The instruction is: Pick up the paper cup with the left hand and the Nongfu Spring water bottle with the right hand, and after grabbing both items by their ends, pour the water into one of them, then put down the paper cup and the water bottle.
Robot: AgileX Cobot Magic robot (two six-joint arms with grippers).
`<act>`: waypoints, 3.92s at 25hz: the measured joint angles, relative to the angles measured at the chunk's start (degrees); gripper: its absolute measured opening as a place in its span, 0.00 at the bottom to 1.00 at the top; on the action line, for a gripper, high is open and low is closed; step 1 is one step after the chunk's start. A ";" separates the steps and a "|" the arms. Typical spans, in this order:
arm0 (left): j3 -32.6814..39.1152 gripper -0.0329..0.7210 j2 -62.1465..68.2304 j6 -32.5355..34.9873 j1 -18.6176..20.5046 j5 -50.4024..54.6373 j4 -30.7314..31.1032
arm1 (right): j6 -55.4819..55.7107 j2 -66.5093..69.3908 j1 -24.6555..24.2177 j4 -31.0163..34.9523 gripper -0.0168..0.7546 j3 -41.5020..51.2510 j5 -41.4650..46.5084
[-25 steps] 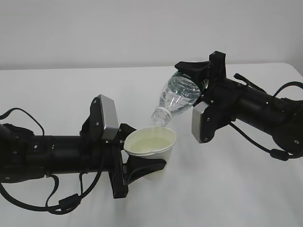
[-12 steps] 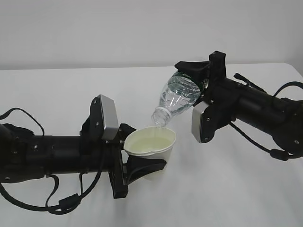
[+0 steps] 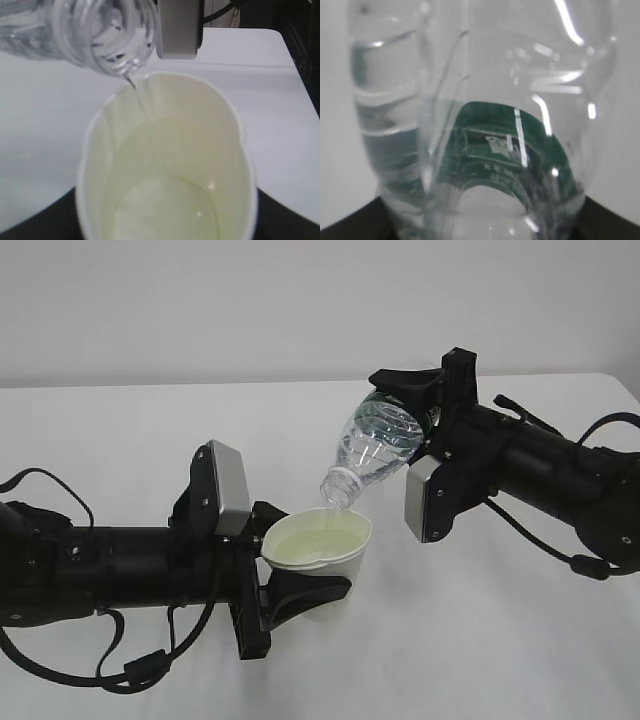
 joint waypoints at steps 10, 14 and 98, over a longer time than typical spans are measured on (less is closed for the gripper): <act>0.00 0.60 0.00 0.00 0.00 0.08 0.00 | -0.10 0.00 0.00 0.00 0.57 0.00 0.00; 0.00 0.60 0.00 0.00 0.00 0.08 0.00 | 0.97 0.00 0.00 0.00 0.57 0.00 -0.04; 0.00 0.60 0.00 0.09 0.00 0.35 -0.09 | 55.95 0.00 0.15 10.25 0.55 0.00 -0.04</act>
